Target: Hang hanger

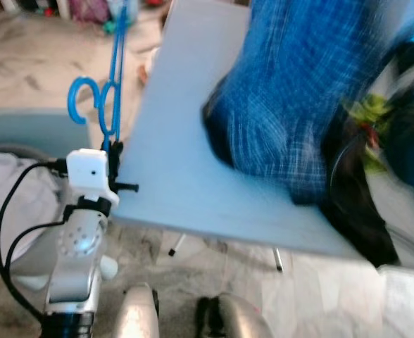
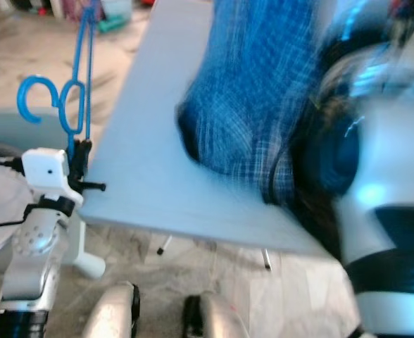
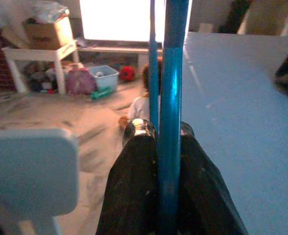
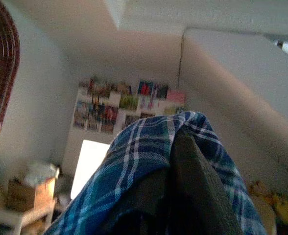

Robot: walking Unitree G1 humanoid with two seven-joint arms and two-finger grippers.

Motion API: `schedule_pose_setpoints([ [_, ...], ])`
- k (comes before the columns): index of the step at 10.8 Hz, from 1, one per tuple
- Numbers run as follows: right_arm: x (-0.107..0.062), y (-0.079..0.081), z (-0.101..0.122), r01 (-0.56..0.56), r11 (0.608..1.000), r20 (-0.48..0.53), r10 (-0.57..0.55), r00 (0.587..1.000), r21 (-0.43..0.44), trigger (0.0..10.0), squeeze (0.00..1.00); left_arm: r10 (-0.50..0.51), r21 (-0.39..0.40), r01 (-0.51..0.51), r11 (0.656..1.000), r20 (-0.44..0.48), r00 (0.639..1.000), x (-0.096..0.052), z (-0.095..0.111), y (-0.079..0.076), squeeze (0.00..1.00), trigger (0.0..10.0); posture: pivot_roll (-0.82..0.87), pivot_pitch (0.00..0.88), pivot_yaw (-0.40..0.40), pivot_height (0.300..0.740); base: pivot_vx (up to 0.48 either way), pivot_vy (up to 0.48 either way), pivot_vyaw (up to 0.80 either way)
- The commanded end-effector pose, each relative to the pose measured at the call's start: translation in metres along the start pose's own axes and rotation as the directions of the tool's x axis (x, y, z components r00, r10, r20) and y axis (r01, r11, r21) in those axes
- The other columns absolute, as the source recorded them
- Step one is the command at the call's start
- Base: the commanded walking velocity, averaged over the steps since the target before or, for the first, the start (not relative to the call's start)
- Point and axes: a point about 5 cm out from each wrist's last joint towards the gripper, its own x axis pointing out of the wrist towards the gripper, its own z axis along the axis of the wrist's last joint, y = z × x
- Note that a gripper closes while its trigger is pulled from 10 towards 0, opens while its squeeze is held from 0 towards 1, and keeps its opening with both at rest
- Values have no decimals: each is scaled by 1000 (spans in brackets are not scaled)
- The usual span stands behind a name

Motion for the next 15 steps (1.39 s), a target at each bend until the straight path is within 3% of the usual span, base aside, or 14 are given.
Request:
schedule_pose_setpoints([
  [1, -4, -26, -3, 90, 996, -15, -90, 996, 13, 10000, 0, -6, -4, 6, 1000, 0, 1000, -5, 0, -4, 0, 10000, 168, 157, -154, 740, 0, 0, 0],
  [3, -39, -24, -68, -21, 986, -226, -18, 974, -167, 10000, 0, -16, -7, 16, 1000, -11, 1000, -7, -3, -12, 0, 10000, 165, 165, -152, 740, 0, 0, 0],
  [4, -86, -34, -129, -90, 978, -506, -20, 862, -191, 10000, 1000, -39, 0, 39, 999, -25, 999, -7, -5, -14, 0, 10000, 163, 170, -147, 740, 0, 0, 0],
  [5, -144, -42, -178, -262, 941, -754, 11, 656, -214, 10000, 1000, -48, 3, 48, 999, -37, 998, -8, -6, -14, 0, 10000, 161, 175, -145, 740, 0, 0, 0],
  [6, -189, -48, -201, -499, 849, -856, 120, 502, -174, 10000, 1000, -45, 15, 46, 999, -59, 997, -9, -8, -14, 0, 10000, 157, 181, -144, 740, 0, 0, 0],
  [7, -200, -56, -204, -492, 859, -864, 136, 486, -142, 10000, 1000, -55, 45, 57, 997, -50, 997, -9, -7, -14, 0, 10000, 155, 181, -149, 740, 0, 0, 0],
  [8, -205, -62, -201, -323, 945, -788, 153, 596, -60, 10000, 1000, -78, 91, 80, 993, -23, 997, -9, -1, -14, 0, 10000, 154, 186, -151, 740, 0, 0, 0],
  [9, -213, -60, -201, -302, 953, -753, 171, 636, -39, 10000, 1000, -61, 86, 64, 994, -40, 997, -9, -3, -12, 0, 10000, 148, 189, -147, 740, 0, 0, 0],
  [10, -239, -56, -203, -170, 985, -654, 132, 745, 5, 10000, 1000, -46, 96, 53, 994, -71, 996, -11, -9, -14, 0, 10000, 138, 191, -139, 740, 0, 0, 0],
  [13, -267, -30, -195, -102, 995, -524, 79, 848, -15, 10000, 1000, -86, 104, 93, 990, -68, 994, -8, -8, -22, 0, 10000, 128, 188, -126, 740, 0, 0, 0],
  [15, -268, -23, -193, -133, 991, -516, 105, 850, -17, 10000, 1000, -88, 108, 94, 990, -60, 994, -4, -6, -20, 0, 10000, 124, 183, -122, 740, 0, 0, 0],
])
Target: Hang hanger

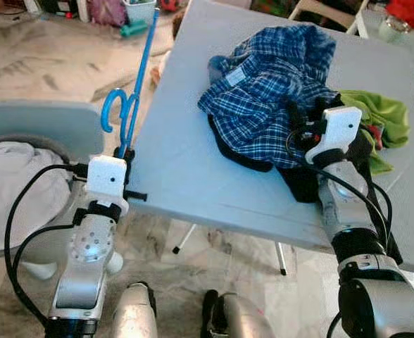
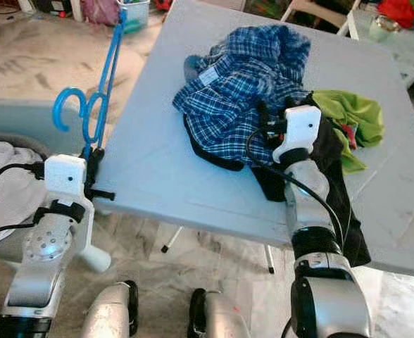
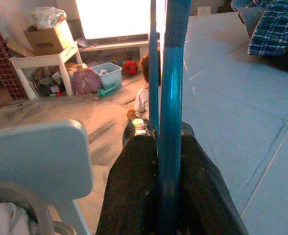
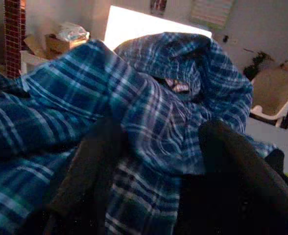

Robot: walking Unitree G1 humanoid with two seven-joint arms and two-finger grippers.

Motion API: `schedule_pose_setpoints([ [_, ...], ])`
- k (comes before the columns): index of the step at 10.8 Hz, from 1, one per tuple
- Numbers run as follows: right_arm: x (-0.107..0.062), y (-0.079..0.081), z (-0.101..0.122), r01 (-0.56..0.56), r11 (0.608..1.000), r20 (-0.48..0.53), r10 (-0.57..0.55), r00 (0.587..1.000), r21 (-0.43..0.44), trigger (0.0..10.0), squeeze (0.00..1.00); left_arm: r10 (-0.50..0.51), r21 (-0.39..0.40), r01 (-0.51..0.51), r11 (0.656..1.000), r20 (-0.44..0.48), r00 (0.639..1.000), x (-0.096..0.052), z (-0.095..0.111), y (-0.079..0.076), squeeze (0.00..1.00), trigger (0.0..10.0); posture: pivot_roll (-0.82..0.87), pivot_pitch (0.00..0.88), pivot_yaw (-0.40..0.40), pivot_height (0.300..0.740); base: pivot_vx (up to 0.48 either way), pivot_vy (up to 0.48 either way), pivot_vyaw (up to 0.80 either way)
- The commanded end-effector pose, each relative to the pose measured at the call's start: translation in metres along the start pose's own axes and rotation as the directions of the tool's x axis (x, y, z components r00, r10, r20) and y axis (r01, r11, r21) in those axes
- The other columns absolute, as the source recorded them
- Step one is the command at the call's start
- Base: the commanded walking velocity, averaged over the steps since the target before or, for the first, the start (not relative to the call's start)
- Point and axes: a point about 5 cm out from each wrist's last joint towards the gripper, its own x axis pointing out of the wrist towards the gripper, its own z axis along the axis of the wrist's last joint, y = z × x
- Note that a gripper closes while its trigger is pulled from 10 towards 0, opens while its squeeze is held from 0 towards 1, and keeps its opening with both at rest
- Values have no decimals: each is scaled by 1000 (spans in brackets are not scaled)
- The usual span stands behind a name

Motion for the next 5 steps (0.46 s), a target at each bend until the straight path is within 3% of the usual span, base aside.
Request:
schedule_pose_setpoints([
  [1, -1, -8, 2, 29, 999, -3, -29, 1000, -14, 10000, 906, -36, -5, 36, 999, -7, 999, 1, -1, -7, 0, 10000, 125, 182, -122, 740, 0, 0, 0],
  [2, -2, -8, 3, 29, 999, -2, -29, 1000, -20, 10000, 416, -36, -4, 36, 999, -7, 999, 1, -1, -7, 0, 10000, 125, 181, -122, 740, 0, 0, 0],
  [3, -3, -6, 3, 29, 999, 0, -29, 1000, -22, 10000, 0, -37, -2, 37, 999, -7, 999, 1, -1, -7, 0, 10000, 125, 179, -122, 740, 0, 0, 0],
  [5, -4, -5, 5, 38, 999, 3, -38, 999, -38, 10000, 0, -43, 2, 43, 999, -3, 999, 3, 0, -6, 0, 10000, 123, 177, -117, 740, 0, 0, 0],
])
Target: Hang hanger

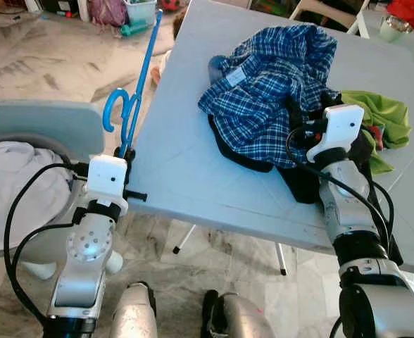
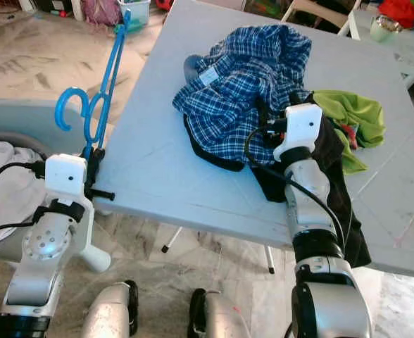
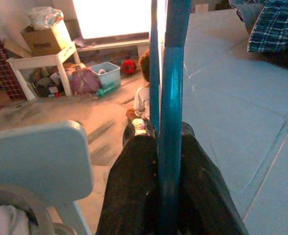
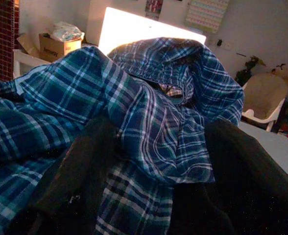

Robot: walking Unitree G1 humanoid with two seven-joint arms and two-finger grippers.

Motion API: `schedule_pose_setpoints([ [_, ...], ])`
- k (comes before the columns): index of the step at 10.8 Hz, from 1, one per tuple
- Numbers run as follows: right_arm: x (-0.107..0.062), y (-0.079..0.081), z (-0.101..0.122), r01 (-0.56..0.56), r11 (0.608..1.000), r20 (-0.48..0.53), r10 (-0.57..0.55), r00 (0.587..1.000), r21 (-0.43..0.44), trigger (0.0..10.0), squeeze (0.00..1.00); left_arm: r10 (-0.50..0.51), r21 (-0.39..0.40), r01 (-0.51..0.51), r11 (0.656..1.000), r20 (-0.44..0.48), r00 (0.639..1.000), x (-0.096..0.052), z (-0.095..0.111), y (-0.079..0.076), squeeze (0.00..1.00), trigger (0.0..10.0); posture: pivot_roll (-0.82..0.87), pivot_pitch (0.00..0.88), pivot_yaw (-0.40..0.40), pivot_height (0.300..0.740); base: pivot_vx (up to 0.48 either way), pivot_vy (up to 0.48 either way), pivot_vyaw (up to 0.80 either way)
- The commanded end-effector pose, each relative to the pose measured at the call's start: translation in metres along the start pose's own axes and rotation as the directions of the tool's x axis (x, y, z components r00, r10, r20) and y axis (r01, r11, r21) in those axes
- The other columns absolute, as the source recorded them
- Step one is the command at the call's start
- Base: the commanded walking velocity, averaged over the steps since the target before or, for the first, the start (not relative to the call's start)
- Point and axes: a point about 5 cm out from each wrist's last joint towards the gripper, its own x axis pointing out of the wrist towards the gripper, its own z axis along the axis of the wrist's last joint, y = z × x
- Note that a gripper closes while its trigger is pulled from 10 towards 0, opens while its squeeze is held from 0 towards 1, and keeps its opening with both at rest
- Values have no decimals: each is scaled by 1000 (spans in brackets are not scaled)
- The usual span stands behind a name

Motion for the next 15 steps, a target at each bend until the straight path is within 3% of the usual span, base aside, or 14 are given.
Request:
schedule_pose_setpoints([
  [1, -1, -7, 2, 24, 1000, -1, -24, 1000, -14, 10000, 0, -32, -7, 32, 999, 4, 999, 3, 1, -7, 0, 10000, 122, 176, -117, 740, 0, 0, 0],
  [6, 1, -6, 3, 32, 999, -3, -32, 999, -27, 10000, 0, -38, -1, 38, 999, 5, 999, 5, 0, -7, 0, 10000, 124, 168, -112, 740, -210, 0, 0],
  [12, 5, -9, 4, 47, 998, -3, -47, 999, -40, 10000, 0, -47, 6, 47, 999, 17, 999, 9, 2, -7, 0, 10000, 118, 162, -108, 740, -391, 0, 0],
  [15, 9, -19, 7, 81, 995, -17, -82, 996, -56, 10000, 0, -99, 27, 99, 995, 13, 995, 10, 2, -13, 0, 10000, 106, 177, -103, 740, -102, 0, 0],
])
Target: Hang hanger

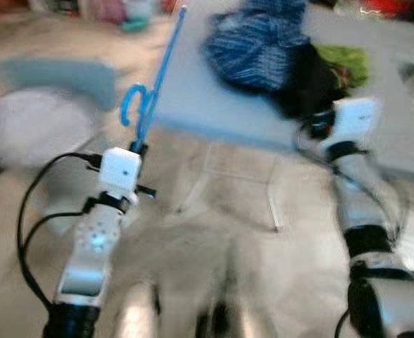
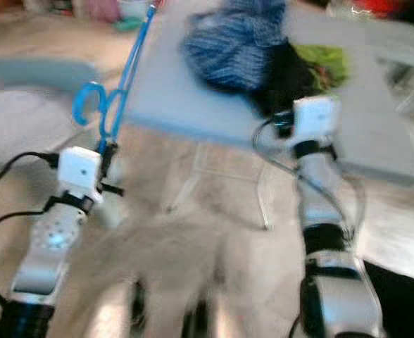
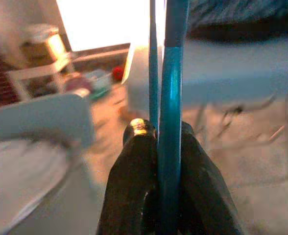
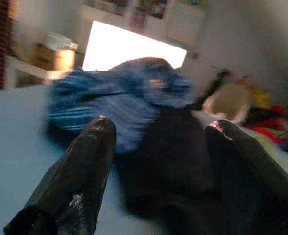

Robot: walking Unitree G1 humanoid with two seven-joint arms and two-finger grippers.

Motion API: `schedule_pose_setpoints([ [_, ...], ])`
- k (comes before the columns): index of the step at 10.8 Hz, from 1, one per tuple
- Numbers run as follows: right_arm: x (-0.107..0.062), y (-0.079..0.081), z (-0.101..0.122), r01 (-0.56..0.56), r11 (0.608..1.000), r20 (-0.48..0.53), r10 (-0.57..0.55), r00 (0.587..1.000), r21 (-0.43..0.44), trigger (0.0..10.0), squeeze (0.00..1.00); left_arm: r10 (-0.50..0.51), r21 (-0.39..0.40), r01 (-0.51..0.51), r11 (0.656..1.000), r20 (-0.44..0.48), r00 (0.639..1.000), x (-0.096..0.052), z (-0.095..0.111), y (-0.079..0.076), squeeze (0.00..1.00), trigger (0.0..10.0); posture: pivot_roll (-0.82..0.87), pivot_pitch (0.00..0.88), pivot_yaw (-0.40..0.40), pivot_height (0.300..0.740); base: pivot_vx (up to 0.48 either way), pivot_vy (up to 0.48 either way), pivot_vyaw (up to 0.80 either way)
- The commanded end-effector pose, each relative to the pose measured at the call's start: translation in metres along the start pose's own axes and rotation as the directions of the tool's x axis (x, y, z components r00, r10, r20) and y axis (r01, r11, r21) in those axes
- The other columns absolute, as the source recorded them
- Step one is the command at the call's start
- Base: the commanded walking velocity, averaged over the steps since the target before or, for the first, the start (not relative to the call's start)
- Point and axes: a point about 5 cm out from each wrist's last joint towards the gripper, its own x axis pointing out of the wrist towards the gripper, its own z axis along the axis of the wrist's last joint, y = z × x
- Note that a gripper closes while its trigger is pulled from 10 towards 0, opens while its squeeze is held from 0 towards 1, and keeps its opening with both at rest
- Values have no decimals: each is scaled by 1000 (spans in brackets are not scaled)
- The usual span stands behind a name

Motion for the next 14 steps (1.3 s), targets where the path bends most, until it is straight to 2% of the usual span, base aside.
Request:
schedule_pose_setpoints([
  [1, -9, 1, -16, -11, 1000, -80, 13, 997, 27, 10000, 0, -71, -11, 70, 997, -61, 996, -3, -9, -10, 0, 10000, 104, 189, -100, 740, 0, 0, 0],
  [3, -16, 9, -24, -98, 995, -126, 95, 988, -15, 10000, 0, -207, -54, 201, 978, -172, 963, -16, -29, -16, 0, 10000, 96, 216, -106, 740, 0, 0, 0],
  [4, -31, 19, -36, -264, 963, -174, 250, 952, -62, 10000, 0, -333, -26, 339, 940, -283, 900, -31, -51, -19, 0, 10000, 95, 216, -106, 740, 0, 0, 0],
  [5, -44, 22, -45, -375, 926, -223, 359, 906, -34, 10000, 0, -422, -48, 433, 900, -345, 838, -43, -63, -20, 0, 10000, 95, 216, -106, 740, 0, 0, 0],
  [6, -53, 20, -52, -439, 897, -273, 411, 870, -49, 10000, 0, -490, -74, 505, 860, -397, 776, -52, -72, -20, 0, 10000, 91, 215, -104, 740, 0, 0, 0],
  [7, -72, 14, -59, -682, 695, -364, 588, 722, -229, 10000, 0, -652, -134, 671, 729, -433, 622, -70, -78, -24, 0, 10000, 86, 211, -99, 740, 0, 0, 0],
  [8, -85, 13, -61, -836, 508, -438, 716, 543, -206, 10000, 0, -722, -167, 748, 642, -460, 517, -79, -81, -25, 0, 10000, 82, 209, -95, 740, 0, 0, 0],
  [9, -91, 8, -60, -910, 373, -489, 768, 413, -182, 10000, 0, -757, -182, 791, 585, -471, 452, -83, -83, -25, 0, 10000, 78, 202, -92, 740, 0, 0, 0],
  [10, -104, 1, -60, -976, 217, -540, 824, 173, 17, 10000, 0, -796, -233, 818, 526, -474, 377, -87, -85, -29, 0, 10000, 77, 185, -93, 740, 0, 0, 0],
  [11, -119, 2, -62, -989, 67, -562, 827, -21, 135, 10000, 0, -821, -250, 838, 485, -460, 338, -86, -83, -36, 0, 10000, 79, 169, -95, 740, 0, 0, 0],
  [12, -128, 8, -64, -986, -16, -555, 825, -108, 168, 10000, 0, -827, -245, 841, 482, -446, 343, -82, -82, -40, 0, 10000, 86, 161, -98, 740, 0, 0, 0],
  [13, -138, 19, -66, -976, -97, -526, 829, -187, 194, 10000, 0, -840, -250, 849, 465, -428, 334, -79, -80, -46, 0, 10000, 94, 156, -98, 740, 0, 0, 0],
  [14, -140, 31, -68, -977, -112, -502, 844, -189, 179, 10000, 0, -851, -248, 862, 441, -420, 315, -78, -78, -50, 0, 10000, 95, 154, -95, 740, 0, 0, 0],
])
